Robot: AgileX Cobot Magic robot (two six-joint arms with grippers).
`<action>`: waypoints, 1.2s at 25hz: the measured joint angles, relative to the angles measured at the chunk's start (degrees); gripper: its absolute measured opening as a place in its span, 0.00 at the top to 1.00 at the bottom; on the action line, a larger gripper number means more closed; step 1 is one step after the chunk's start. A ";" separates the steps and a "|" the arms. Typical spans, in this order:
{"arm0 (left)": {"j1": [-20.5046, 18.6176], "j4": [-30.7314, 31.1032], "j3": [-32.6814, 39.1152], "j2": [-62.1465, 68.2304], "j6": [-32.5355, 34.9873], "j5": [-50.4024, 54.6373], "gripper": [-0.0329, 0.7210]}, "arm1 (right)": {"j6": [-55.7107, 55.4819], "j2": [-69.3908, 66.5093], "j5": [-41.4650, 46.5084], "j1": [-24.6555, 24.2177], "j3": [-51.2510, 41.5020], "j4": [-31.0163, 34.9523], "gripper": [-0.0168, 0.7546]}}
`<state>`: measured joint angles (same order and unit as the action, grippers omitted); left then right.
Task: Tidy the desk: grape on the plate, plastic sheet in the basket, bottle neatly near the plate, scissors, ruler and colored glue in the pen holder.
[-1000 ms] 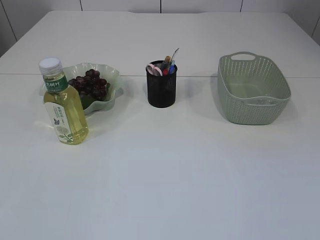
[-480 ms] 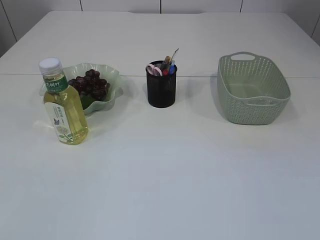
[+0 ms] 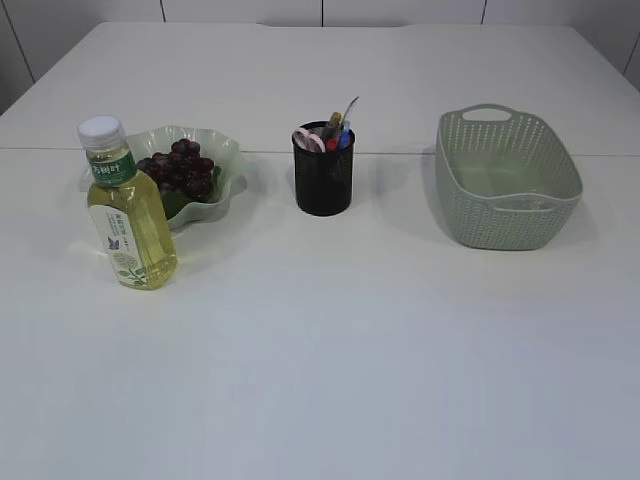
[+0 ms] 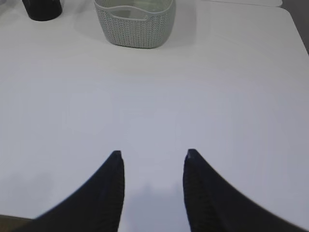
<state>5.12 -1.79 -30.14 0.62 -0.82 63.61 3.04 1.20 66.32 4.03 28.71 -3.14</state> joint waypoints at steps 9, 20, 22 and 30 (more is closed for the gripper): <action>0.00 0.00 0.00 0.00 0.00 0.00 0.57 | 0.00 0.00 0.00 0.00 0.00 0.00 0.55; 0.00 0.00 0.00 0.00 0.00 0.00 0.57 | 0.00 0.00 0.00 0.00 0.00 0.00 0.55; 0.00 0.00 0.00 0.00 0.00 0.00 0.57 | 0.00 0.00 0.00 0.00 0.00 0.00 0.55; 0.00 0.00 0.00 0.00 0.00 0.00 0.57 | 0.00 0.00 0.00 0.00 0.00 0.00 0.55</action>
<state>5.12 -1.79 -30.14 0.62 -0.82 63.61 3.04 1.20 66.32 4.03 28.71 -3.14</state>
